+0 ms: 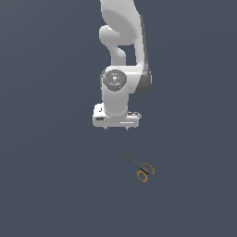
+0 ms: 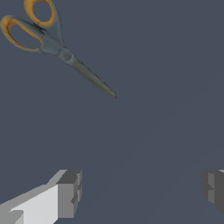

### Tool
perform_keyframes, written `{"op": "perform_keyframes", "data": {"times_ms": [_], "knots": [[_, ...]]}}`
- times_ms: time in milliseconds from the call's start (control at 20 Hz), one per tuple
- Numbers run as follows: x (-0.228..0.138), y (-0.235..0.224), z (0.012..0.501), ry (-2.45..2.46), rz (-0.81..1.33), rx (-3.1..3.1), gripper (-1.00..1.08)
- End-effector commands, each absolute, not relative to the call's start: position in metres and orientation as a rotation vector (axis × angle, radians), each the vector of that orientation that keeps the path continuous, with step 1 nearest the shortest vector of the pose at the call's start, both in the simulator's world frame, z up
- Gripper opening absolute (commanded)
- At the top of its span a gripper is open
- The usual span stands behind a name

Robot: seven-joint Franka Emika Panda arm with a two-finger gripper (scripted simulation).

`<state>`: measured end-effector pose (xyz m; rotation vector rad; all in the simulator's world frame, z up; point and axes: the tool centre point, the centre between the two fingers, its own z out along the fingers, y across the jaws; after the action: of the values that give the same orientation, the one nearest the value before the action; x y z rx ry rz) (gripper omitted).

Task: Pick up the object and move it to a goal position.

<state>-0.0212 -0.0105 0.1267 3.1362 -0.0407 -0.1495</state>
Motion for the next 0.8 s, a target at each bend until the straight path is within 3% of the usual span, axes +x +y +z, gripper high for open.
{"op": "perform_keyframes", "data": {"times_ms": [0,750], "knots": [[-0.021,-0.01,0.127,-0.041,-0.149,3.136,1.0],[-0.015,0.005,0.128,-0.018,-0.14,3.149,1.0]]}}
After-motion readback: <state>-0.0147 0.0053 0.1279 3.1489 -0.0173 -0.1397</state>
